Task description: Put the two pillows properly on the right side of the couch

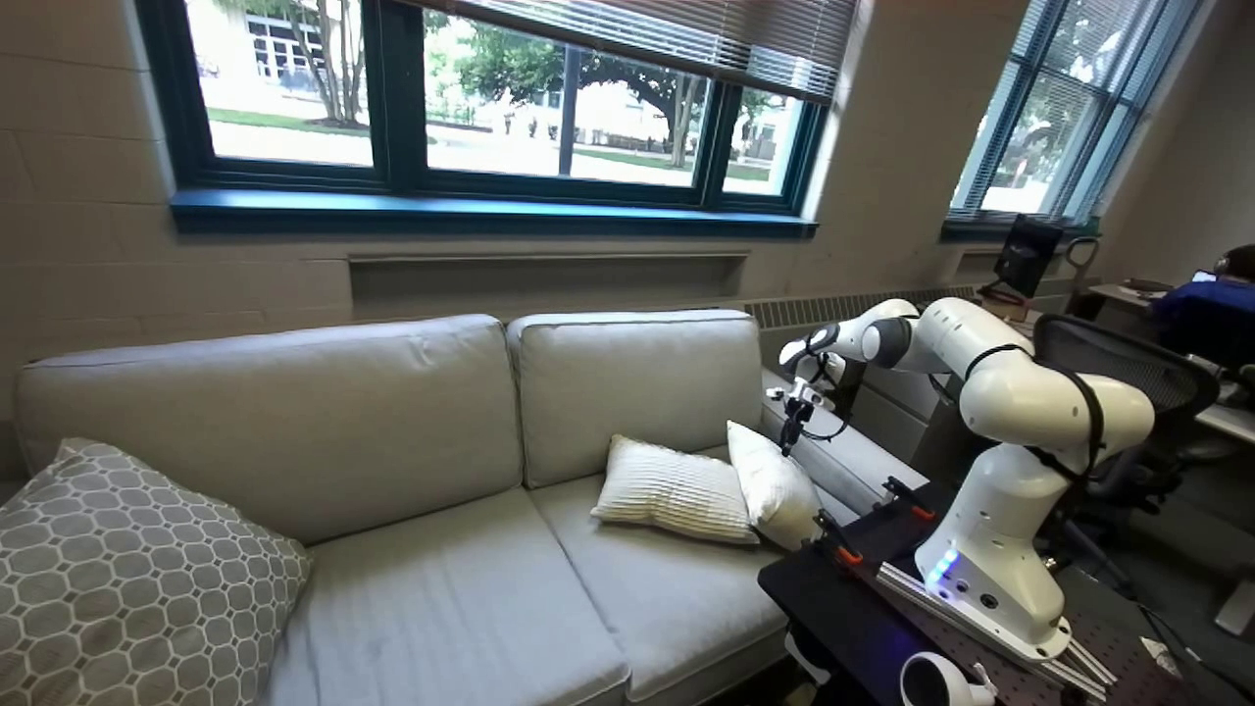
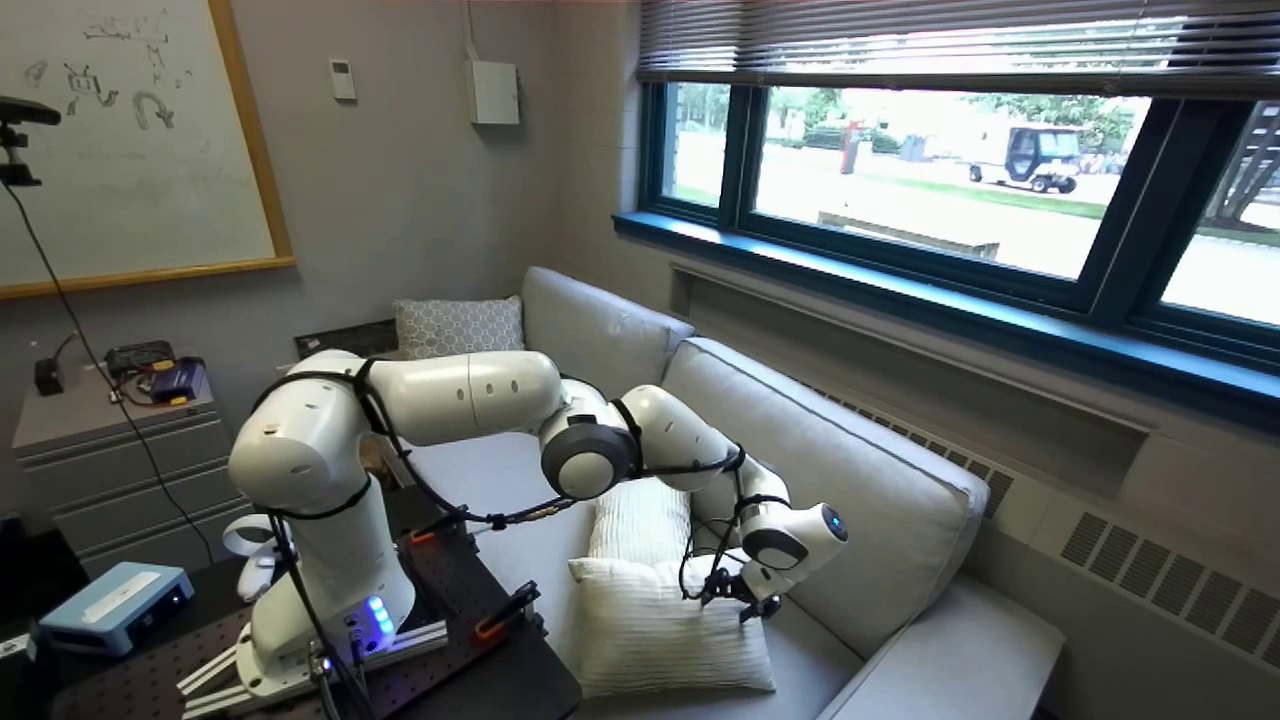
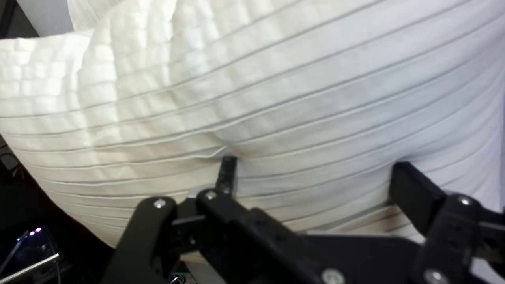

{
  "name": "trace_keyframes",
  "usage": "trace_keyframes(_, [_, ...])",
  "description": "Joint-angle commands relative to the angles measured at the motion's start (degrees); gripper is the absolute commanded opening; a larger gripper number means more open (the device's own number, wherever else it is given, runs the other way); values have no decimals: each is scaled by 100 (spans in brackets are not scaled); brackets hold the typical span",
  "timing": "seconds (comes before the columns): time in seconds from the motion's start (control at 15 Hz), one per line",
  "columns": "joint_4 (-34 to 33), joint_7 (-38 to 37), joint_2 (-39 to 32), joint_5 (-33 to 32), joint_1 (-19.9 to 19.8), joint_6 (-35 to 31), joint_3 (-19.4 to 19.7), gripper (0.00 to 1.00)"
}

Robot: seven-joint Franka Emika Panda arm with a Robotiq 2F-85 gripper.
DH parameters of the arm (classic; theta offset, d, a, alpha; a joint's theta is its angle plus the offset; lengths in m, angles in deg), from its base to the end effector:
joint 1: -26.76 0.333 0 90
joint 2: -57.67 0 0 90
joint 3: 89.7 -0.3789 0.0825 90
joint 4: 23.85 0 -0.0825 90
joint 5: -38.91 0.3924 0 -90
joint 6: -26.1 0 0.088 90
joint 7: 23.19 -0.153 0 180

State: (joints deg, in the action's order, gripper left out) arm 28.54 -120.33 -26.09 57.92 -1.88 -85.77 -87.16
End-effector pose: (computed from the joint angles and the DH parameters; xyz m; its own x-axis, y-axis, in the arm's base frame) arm 0.6544 -0.3429 -0.1062 -0.7511 -0.6472 -0.1303 -0.6290 0.6416 0.4390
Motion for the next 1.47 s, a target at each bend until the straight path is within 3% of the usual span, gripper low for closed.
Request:
trace_keyframes(0.0, [-482, 522, -86, 363, 88, 43, -306, 100])
trace_keyframes(0.4, [-889, 1069, 152, 307, 727, -365, -726, 100])
trace_keyframes(0.6, [-1049, 1137, 137, 35, 1186, -995, -592, 100])
trace_keyframes(1.07, [-900, 1751, 246, -744, 1661, 511, -421, 100])
trace_keyframes(1.4, [-1043, 1816, 163, -1469, 1836, 1824, 39, 100])
